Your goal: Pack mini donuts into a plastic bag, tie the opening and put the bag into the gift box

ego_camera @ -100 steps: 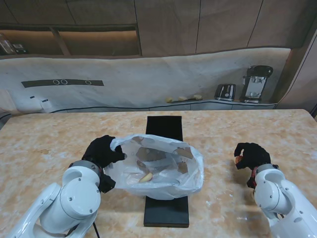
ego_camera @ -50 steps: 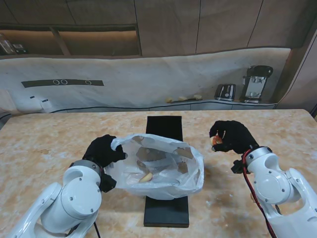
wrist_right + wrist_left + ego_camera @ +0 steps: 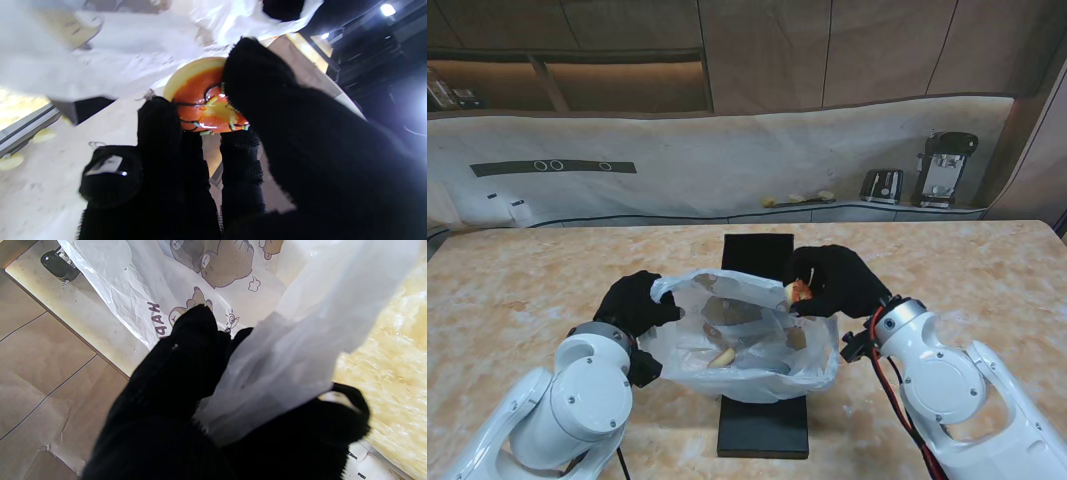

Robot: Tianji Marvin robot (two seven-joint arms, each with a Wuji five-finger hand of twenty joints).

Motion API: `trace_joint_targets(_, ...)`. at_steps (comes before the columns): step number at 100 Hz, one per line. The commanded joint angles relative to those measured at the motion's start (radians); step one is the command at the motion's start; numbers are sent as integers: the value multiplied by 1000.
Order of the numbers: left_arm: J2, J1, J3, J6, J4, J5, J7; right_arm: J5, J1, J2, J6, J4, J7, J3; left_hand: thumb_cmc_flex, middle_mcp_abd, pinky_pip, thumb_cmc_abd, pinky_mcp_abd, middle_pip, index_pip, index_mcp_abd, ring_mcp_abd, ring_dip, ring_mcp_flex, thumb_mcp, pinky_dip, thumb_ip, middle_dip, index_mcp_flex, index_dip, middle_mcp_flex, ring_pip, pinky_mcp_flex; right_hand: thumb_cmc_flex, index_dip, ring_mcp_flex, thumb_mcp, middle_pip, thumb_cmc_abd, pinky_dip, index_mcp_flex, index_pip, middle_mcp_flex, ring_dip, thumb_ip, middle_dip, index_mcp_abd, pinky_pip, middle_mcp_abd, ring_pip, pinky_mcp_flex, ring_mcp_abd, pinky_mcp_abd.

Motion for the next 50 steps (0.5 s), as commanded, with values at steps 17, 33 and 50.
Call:
trace_joint_targets(17, -7, 6, -2, 5, -11, -8, -6, 24, 9, -13, -16, -15, 32, -62, 20, -8, 51, 1, -34, 3, -14, 6, 8, 10, -1, -17, 2, 21, 9, 8, -7, 9, -3, 17, 82, 23, -5, 58, 28, 47, 29, 72, 109, 56, 18, 88, 57, -12, 15, -8, 13, 59, 105, -115)
trace_joint_targets(33, -9, 8, -1, 4, -11, -13, 0, 48, 34, -10, -5, 1, 56, -102, 20, -8, 51, 1, -34, 3, -15, 7, 9, 9, 0, -16, 2, 21, 8, 7, -7, 11, -4, 17, 80, 20, -8, 56, 23, 52, 32, 68, 107, 56, 19, 89, 56, -13, 10, -10, 7, 57, 105, -113)
trace_joint_targets(50, -10, 10, -1, 4, -14, -15, 1, 63, 59, -8, 28, 12, 77, -136, 20, -7, 51, 0, -33, 3, -15, 7, 9, 8, 2, -15, 1, 20, 7, 8, -7, 10, -4, 20, 79, 16, -9, 52, 17, 56, 35, 66, 105, 55, 22, 91, 56, -11, 3, -9, 2, 56, 108, -109)
